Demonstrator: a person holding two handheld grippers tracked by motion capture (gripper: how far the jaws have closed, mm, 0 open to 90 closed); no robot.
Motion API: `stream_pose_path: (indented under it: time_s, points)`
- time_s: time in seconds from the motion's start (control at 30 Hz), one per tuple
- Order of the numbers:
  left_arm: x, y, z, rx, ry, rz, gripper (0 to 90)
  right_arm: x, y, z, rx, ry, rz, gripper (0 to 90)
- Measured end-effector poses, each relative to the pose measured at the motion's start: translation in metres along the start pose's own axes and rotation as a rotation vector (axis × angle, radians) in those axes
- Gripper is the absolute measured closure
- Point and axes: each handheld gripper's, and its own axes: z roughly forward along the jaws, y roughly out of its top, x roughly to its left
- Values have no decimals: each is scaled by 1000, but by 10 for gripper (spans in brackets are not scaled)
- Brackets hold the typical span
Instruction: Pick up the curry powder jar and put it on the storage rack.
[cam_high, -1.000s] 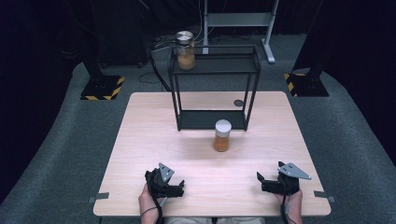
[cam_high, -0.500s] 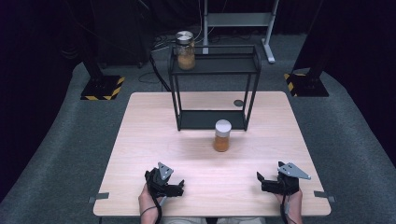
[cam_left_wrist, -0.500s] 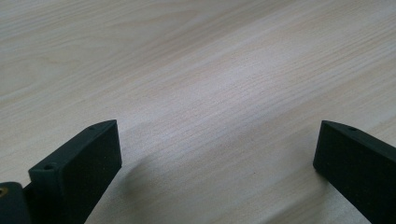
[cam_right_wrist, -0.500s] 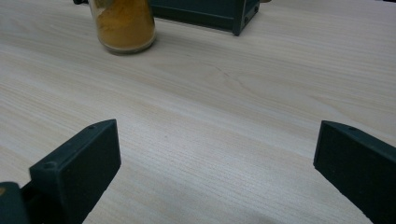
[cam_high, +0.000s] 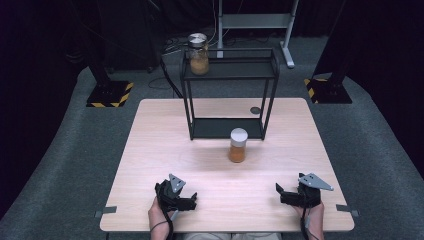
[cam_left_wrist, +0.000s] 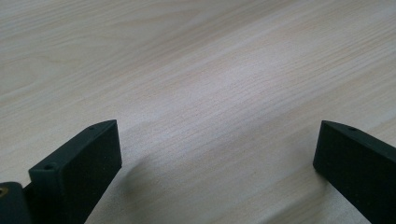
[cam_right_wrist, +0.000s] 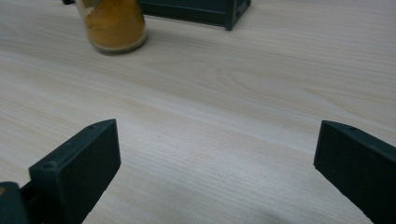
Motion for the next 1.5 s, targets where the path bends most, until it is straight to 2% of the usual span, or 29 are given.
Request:
stream_pose_path:
  time_s: [0.17,0.3,0.47,0.53,0.63,0.8,0.87,0.93,1.07,1.27,1.5]
  points:
    - [-1,0,0,1,5,-1,1,10,5,2,16,-43,14,0]
    - [1,0,0,2,-3,-12,2,27,7,3,-6,-94,29,0]
    - [3,1,1,6,-9,-17,2,50,17,12,-37,-132,16,0]
    - [4,1,1,8,-12,-19,2,56,23,17,-55,-126,18,0]
    - [4,1,1,8,-14,-19,2,66,34,27,-74,-113,-7,0]
    - [2,1,0,5,-9,-8,1,75,52,49,-97,-57,-28,0]
    - [3,1,0,6,-12,-6,1,79,57,57,-123,-45,-38,0]
    - [3,1,0,6,-13,-8,2,88,58,64,-169,-59,-54,0]
    - [2,0,0,3,-11,-2,1,97,65,79,-228,-53,-62,0]
    - [2,0,0,4,-12,-2,1,105,82,109,-229,-19,-65,0]
    - [2,0,0,4,-13,-2,1,111,86,133,-222,16,-47,0]
